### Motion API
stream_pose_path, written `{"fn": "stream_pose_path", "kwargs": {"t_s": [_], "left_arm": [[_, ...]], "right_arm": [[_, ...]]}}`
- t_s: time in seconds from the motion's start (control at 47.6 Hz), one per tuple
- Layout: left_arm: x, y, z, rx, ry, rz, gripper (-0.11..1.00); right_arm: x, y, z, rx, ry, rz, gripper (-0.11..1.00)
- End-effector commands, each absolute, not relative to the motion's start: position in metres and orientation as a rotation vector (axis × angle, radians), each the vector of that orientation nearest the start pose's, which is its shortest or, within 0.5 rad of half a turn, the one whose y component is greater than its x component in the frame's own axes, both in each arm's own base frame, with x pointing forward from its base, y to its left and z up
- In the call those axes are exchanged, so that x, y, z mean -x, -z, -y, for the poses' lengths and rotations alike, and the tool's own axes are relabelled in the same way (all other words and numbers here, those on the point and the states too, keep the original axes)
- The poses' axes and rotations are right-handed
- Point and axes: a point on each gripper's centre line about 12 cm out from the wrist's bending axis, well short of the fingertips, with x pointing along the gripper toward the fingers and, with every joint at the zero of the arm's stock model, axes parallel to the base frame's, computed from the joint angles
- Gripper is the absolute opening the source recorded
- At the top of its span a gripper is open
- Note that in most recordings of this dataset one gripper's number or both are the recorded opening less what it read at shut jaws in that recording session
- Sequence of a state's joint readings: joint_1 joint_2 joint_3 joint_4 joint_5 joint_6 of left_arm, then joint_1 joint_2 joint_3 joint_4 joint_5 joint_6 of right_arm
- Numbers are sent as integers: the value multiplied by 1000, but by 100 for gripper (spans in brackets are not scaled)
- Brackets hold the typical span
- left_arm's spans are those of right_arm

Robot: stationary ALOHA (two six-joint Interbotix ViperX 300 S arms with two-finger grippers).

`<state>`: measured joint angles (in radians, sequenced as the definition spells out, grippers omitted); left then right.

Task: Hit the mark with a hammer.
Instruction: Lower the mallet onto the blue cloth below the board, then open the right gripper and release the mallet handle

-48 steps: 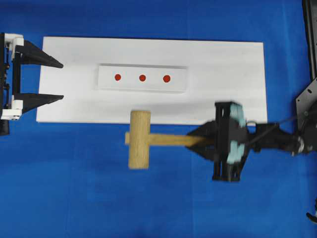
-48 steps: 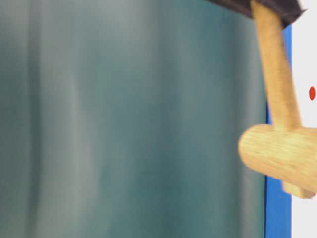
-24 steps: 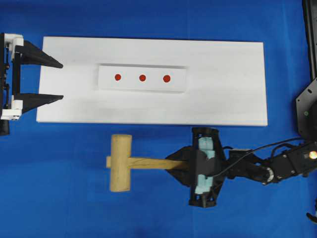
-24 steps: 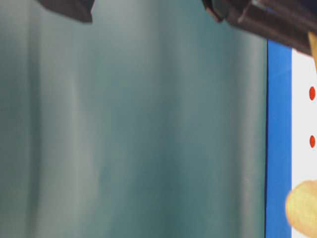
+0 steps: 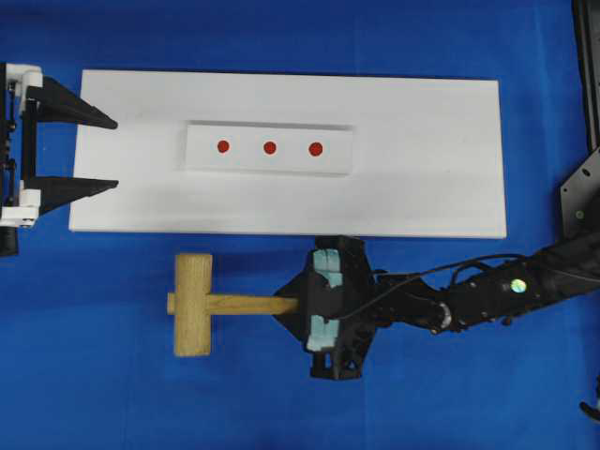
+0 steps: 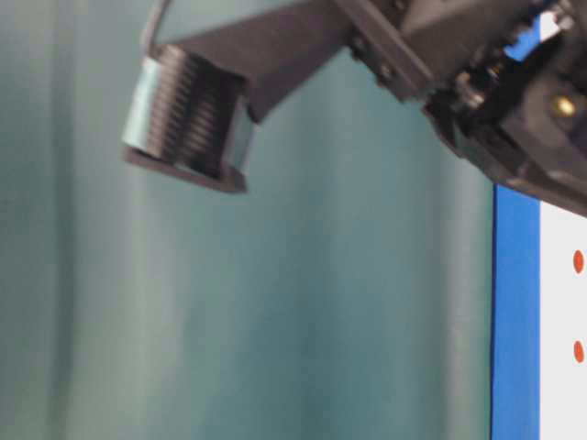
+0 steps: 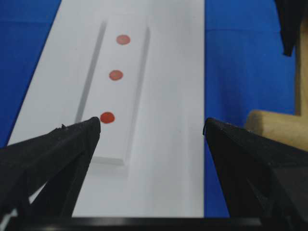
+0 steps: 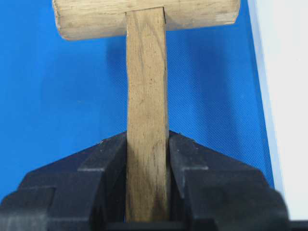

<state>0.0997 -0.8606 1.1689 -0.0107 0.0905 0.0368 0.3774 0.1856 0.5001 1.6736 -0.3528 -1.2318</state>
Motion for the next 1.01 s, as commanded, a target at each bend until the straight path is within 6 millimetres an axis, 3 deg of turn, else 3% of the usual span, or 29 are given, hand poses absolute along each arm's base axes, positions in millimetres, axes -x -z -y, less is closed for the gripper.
{"fn": "stream_pose_path", "kwargs": {"t_s": [0.0,0.378,0.987], "left_arm": [[-206,-235,-21,-8,-95,-381,87],[-205,-236,-21,-6,-96,-374,87],[-206,-237,-21,-7,-96,-364,87]], "right_arm": [[-422,-157,-124,-184,103,-638,8],[-431,-115,-124,-185,72,-731,8],[-428,-109,-125,-234,76,-757,11]]}}
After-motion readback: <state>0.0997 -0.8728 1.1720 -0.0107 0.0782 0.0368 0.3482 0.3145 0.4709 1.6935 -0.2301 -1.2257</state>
